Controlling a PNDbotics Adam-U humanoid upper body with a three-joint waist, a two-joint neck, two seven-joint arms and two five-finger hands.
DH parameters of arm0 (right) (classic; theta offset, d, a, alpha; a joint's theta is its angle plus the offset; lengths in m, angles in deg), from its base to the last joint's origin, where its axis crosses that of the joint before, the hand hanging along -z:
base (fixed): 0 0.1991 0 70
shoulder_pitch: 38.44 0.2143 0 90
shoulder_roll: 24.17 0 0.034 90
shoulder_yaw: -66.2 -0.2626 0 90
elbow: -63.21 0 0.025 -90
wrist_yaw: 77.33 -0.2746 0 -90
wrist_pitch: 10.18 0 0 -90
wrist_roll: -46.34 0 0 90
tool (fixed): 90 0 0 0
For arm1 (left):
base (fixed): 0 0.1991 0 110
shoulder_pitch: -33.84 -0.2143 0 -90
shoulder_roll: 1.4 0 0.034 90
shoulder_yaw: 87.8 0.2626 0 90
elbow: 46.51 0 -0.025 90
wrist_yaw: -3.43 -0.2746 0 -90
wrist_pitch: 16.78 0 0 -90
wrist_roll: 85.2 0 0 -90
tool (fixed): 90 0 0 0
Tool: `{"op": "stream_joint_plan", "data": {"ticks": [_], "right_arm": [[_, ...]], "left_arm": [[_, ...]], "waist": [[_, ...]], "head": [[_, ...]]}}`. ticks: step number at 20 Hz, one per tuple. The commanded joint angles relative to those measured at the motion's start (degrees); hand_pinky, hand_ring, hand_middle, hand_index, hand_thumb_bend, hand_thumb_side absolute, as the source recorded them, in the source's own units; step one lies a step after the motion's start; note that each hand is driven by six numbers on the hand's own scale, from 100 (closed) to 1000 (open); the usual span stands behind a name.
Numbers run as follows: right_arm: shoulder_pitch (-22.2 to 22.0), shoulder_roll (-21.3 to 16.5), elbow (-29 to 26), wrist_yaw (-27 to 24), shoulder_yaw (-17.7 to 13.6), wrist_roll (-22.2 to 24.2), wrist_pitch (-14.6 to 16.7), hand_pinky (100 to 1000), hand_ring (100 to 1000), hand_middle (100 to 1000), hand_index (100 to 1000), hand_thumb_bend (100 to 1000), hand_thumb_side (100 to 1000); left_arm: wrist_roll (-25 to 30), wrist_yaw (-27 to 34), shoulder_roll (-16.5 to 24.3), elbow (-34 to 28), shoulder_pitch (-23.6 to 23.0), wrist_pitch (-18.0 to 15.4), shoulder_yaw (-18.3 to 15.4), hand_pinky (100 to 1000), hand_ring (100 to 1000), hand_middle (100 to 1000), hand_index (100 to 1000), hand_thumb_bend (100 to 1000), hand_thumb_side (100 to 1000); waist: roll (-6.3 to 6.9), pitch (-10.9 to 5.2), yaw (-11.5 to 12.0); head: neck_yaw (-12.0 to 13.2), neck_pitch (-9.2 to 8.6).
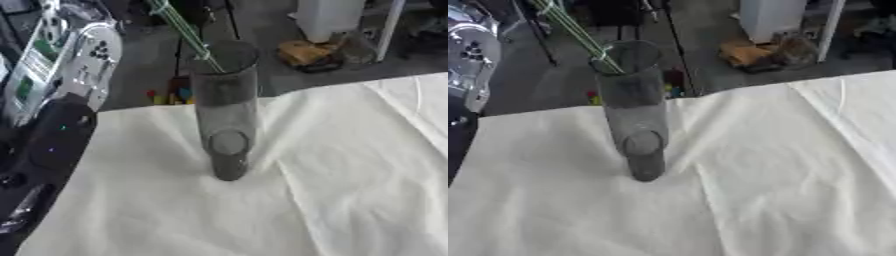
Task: Arrange flowers into the vase.
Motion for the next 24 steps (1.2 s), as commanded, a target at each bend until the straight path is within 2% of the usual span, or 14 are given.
{"op": "stream_joint_plan", "data": {"ticks": [1, 7, 24], "right_arm": [[0.2, -0.5, -0.9, 0.3, -0.5, -0.2, 0.0, 871, 832, 661, 911, 100, 1000], [0.5, -0.5, -0.9, -0.4, -0.3, 0.2, 0.0, 871, 834, 660, 912, 100, 1000], [0.8, 0.1, -0.9, -0.5, -0.1, 1.2, 0.0, 873, 836, 656, 915, 100, 1000]], "left_arm": [[-0.3, -0.8, 2.1, -0.3, 0.9, -0.2, -0.9, 100, 100, 100, 100, 100, 232], [0.4, -1.7, 2.2, -0.1, 1.0, -0.7, -0.9, 100, 100, 100, 100, 100, 228], [1.5, -5.3, 1.8, -0.4, 0.6, -2.3, -0.4, 100, 100, 100, 100, 100, 219]], "waist": [[-0.44, -1.68, -0.1], [-0.41, -1.36, -0.6], [-0.47, 0.44, -1.7]], "head": [[-0.1, 0.0], [0.6, -0.84], [1.4, -1.78]]}}
